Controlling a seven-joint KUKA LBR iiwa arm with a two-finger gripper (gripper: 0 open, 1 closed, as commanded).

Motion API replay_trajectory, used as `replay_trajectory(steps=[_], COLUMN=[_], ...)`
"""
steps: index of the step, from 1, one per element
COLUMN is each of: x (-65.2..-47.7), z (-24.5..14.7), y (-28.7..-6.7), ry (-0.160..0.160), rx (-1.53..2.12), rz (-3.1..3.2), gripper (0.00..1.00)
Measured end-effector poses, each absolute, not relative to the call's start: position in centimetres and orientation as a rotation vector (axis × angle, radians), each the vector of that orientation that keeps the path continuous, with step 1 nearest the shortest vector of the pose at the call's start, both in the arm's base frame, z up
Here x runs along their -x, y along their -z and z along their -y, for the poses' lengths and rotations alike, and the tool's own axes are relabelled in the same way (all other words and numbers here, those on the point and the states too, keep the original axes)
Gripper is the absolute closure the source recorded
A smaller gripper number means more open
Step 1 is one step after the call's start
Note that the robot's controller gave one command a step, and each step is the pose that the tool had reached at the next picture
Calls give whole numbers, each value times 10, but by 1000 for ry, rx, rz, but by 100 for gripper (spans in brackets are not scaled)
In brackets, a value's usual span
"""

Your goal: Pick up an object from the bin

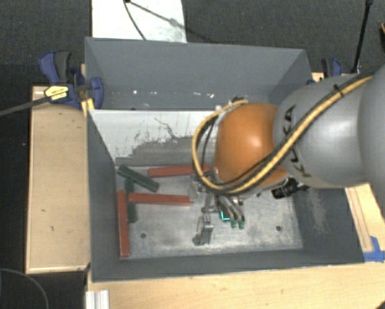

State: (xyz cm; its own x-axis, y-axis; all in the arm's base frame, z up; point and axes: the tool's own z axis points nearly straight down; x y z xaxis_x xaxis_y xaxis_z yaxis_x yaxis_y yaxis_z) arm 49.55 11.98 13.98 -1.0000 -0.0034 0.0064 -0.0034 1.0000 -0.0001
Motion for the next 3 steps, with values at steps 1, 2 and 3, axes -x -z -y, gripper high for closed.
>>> replay_trajectory(steps=[1, 2, 3], x=[-570, -570, -561], z=[-143, -142, -152], y=[-68, -70, -220], ry=[4, 3, 7], rx=[83, 92, 67], rz=[3144, 3143, 3151], gripper=[0, 100, 100])
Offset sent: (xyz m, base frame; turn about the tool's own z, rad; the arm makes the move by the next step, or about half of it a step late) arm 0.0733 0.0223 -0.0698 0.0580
